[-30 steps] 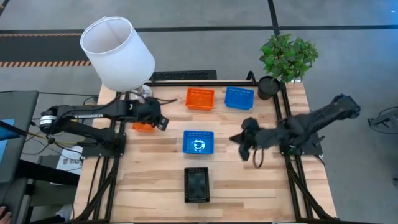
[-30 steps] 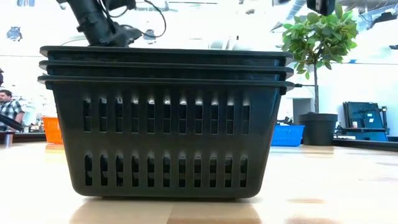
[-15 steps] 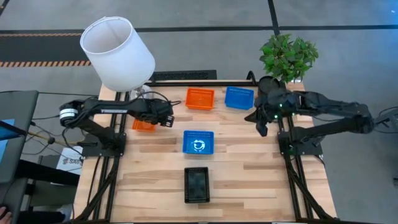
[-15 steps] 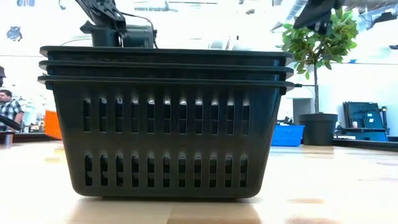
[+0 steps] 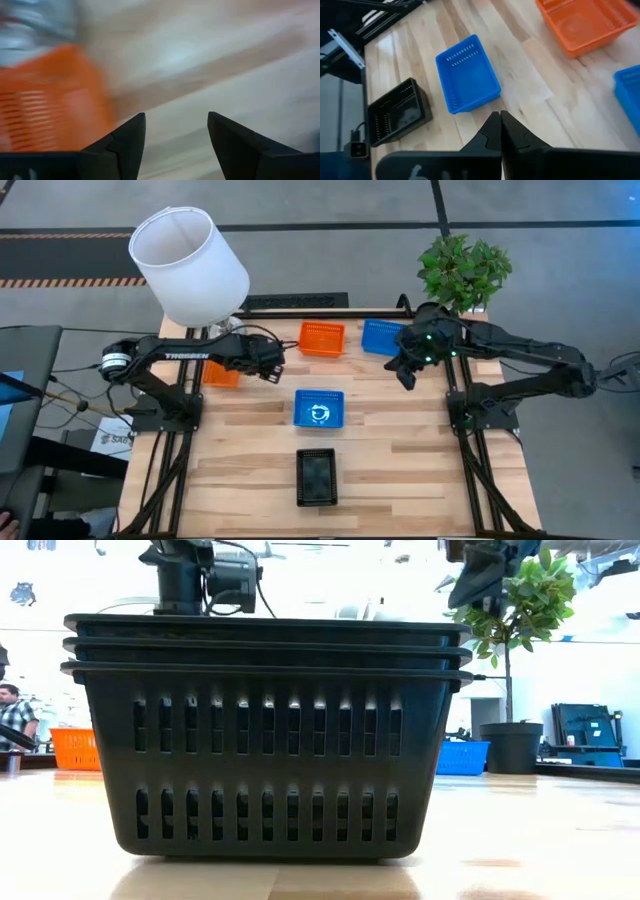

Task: Stack baskets by color
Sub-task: Stack the bottom orange bin on the stacked orange bins

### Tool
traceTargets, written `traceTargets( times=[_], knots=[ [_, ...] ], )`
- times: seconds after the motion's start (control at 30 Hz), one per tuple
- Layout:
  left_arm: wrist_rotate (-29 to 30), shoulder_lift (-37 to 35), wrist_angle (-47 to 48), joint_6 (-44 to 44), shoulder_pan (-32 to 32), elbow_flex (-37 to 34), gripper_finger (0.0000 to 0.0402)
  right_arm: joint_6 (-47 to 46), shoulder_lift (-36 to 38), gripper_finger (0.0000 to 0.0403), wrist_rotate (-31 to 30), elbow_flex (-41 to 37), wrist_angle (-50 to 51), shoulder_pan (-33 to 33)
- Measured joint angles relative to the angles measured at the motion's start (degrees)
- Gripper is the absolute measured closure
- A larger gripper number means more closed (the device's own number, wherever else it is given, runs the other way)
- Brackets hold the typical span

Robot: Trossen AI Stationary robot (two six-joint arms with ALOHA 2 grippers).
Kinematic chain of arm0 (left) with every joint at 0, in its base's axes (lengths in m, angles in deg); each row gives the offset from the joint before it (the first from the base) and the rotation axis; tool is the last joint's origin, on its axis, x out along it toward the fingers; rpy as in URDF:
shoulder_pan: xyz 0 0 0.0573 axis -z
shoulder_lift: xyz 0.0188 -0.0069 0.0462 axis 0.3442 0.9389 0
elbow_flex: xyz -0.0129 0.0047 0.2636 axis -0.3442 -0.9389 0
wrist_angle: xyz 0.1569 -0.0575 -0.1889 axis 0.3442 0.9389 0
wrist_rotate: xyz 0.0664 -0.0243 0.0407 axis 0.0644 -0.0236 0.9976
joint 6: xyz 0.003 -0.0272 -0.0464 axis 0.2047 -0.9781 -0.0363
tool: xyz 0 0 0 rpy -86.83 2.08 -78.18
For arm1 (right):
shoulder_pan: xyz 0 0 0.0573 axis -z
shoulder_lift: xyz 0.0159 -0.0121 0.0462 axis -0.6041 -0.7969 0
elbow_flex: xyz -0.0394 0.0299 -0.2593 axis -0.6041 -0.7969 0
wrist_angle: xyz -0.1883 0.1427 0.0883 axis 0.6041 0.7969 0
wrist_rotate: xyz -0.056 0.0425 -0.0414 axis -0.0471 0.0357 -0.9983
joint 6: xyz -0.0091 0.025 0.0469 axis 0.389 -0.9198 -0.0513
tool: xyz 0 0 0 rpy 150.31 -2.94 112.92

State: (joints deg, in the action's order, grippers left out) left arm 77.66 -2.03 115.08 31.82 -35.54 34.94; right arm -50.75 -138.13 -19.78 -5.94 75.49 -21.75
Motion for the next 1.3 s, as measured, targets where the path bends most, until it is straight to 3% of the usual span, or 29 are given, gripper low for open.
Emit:
traceTargets(
  times=[0.13,0.37,0.73,0.9,1.1,1.3],
  knots=[
    [1.51,0.13,4.75,0.07,-2.42,-0.51,0.0199,-0.54,-2.62,0.0396,2.53,0.0,-1.78,-0.19],
    [0.24,0.09,3.55,0.62,-7.35,-6.11,0.0199,-0.73,-5.18,0.0395,2.82,0.06,-4.06,-1.64],
    [-4.34,0.09,-7.71,2.13,-8.69,-14.3,0.0208,-1.17,-5.15,0.0395,1.99,0.04,-5.04,-1.79],
    [-3.94,0.09,-7.39,2.76,-8.61,-14.64,0.0262,-1.17,-5.13,0.0395,1.83,0.04,-5.08,-1.79],
    [-3.36,0.09,-7.22,4.5,-7.57,-14.64,0.0388,-1.19,-5.13,0.0395,0.68,0.04,-5.08,-1.79],
    [-5.9,0.09,-6.75,9.34,-1.54,-11.08,0.04,-1.19,-5.11,0.0395,0.53,0.04,-4.98,-1.79]
  ],
)
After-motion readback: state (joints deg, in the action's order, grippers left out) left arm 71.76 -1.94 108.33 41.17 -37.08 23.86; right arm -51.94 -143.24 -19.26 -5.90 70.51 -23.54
